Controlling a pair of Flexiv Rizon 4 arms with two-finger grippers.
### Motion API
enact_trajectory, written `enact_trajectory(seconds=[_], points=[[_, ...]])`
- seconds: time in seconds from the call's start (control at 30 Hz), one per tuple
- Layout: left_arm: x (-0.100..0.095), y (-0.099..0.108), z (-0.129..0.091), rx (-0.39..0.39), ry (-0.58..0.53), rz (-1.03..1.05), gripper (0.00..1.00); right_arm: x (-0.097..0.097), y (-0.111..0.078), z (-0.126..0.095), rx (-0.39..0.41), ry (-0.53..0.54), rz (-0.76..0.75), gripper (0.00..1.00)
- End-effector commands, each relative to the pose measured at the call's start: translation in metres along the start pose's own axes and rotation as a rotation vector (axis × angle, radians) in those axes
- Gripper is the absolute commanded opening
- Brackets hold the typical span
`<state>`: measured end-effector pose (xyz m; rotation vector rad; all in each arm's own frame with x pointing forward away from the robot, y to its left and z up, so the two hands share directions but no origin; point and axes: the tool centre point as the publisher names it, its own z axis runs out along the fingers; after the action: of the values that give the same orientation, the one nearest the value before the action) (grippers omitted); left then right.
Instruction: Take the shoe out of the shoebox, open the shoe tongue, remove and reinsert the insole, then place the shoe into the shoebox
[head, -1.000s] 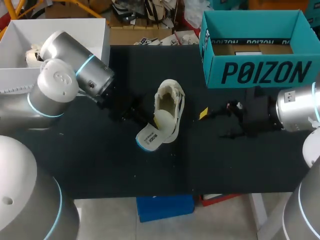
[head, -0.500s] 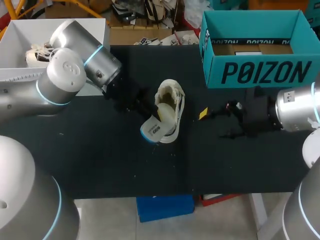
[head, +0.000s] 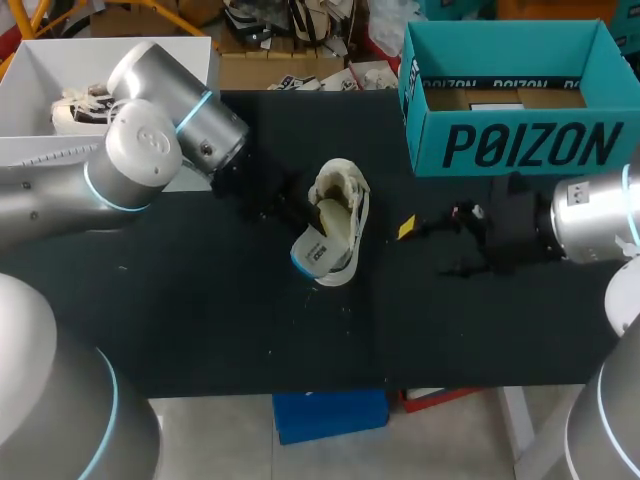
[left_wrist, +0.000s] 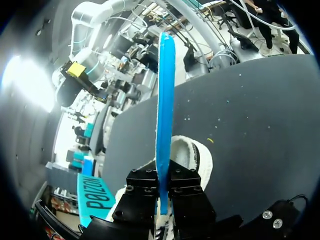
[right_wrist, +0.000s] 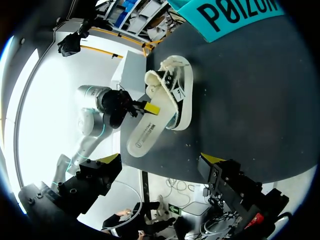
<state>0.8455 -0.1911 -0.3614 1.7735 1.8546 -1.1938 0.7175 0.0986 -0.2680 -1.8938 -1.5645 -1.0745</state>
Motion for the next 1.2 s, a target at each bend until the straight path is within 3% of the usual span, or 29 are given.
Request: enact_trajectory(seconds=[0.03, 0.9, 0.93, 0.97, 1.0, 1.2], points=[[-0.003, 0.005, 0.004, -0.013, 0.008, -0.004, 0.00, 0.000, 0.000, -0.001, 0.001, 0.000, 0.000, 1.00], [-0.005, 0.034, 0.009, -0.105, 0.059, -0.040, 0.00, 0.000, 0.000, -0.001, 0.001, 0.000, 0.000, 1.00], [-0.005, 0.033, 0.009, -0.105, 0.059, -0.041, 0.05, 0.000, 0.000, -0.001, 0.001, 0.000, 0.000, 1.00], [-0.005, 0.033, 0.009, -0.105, 0.058, -0.041, 0.20, 0.000, 0.000, -0.001, 0.001, 0.000, 0.000, 1.00], [-0.005, 0.032, 0.008, -0.105, 0.057, -0.041, 0.26, 0.000, 0.000, -0.001, 0.001, 0.000, 0.000, 1.00], [-0.005, 0.025, 0.004, -0.096, 0.045, -0.043, 0.33, 0.000, 0.000, -0.001, 0.001, 0.000, 0.000, 1.00]])
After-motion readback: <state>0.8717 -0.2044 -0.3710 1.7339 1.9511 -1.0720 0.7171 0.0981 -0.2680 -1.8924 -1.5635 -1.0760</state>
